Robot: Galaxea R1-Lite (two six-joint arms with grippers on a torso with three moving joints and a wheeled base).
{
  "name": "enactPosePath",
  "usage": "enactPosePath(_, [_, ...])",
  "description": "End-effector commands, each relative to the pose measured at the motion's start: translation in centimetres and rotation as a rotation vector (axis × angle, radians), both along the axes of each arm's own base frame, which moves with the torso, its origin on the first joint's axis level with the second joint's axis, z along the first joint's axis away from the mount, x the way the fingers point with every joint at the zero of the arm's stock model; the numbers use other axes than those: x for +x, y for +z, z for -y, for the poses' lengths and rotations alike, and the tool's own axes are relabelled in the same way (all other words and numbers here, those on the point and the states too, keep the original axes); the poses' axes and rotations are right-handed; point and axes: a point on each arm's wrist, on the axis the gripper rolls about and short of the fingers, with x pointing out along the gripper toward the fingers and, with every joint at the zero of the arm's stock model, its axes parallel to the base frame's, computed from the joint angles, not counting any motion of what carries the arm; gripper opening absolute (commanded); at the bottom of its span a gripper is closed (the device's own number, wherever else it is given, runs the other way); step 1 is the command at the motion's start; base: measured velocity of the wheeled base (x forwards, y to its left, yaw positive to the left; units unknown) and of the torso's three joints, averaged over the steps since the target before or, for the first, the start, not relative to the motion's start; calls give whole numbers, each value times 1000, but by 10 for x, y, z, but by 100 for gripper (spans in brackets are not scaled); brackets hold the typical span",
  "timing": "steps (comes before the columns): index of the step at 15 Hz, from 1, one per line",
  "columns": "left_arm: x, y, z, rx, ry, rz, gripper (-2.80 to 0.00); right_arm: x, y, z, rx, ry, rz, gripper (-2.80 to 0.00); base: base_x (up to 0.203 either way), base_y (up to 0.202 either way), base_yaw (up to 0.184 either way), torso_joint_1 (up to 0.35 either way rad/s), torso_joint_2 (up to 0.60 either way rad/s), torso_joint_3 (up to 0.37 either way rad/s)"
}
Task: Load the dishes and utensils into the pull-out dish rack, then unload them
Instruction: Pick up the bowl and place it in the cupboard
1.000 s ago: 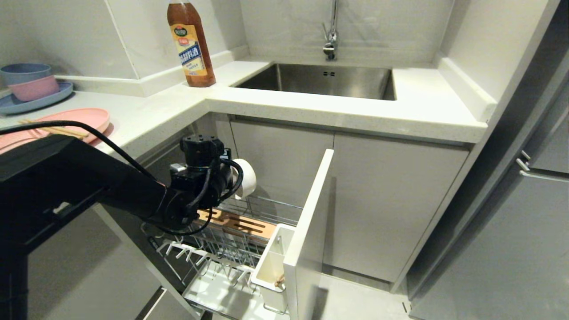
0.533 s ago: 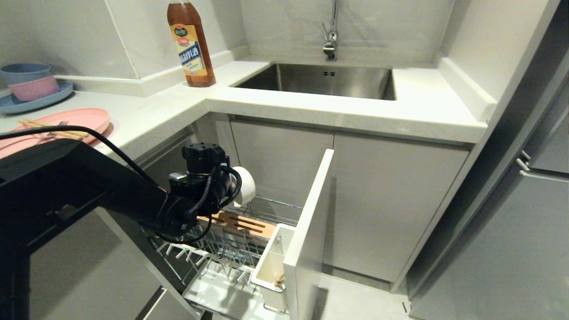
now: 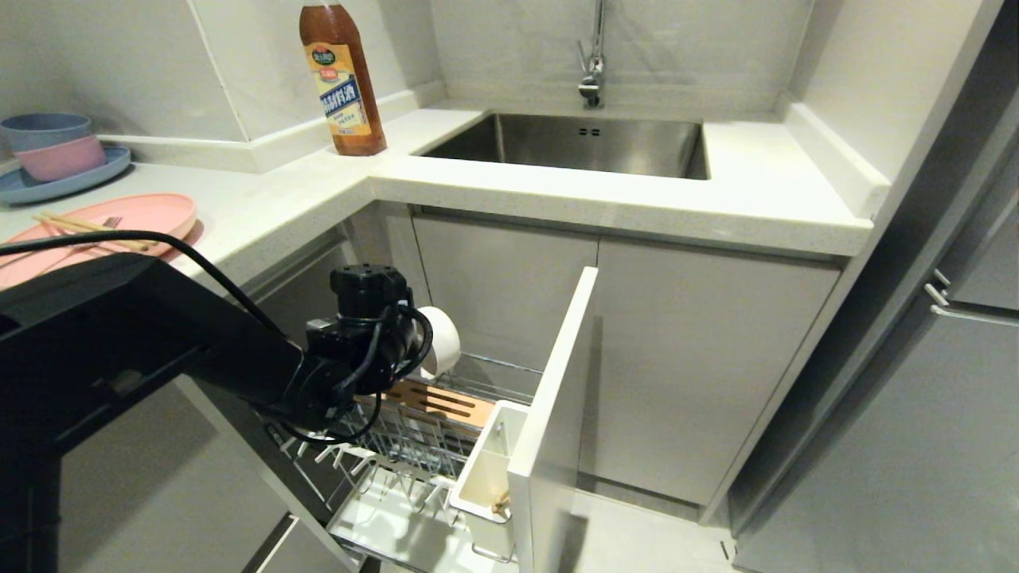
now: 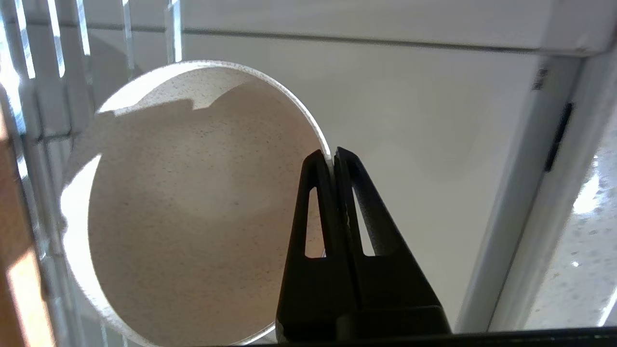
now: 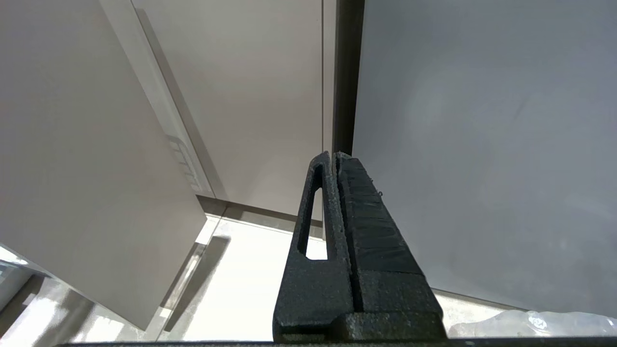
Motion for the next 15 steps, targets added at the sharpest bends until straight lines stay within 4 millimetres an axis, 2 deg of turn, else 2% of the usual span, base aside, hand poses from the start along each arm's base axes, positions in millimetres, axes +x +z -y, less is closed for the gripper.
enactPosePath(1, [0,-4,3,-13,-5,-7,-280,0,0,0,0,1,-2,-280,0,0,0,0,0,0])
enactPosePath(6, [1,-11,5,-54,-27,-22,-280,0,-1,0,0,1,-2,-280,0,0,0,0,0,0])
enactPosePath(15, [3,-13,6,-54,-27,-16,-280,0,-1,0,0,-1,-2,-280,0,0,0,0,0,0])
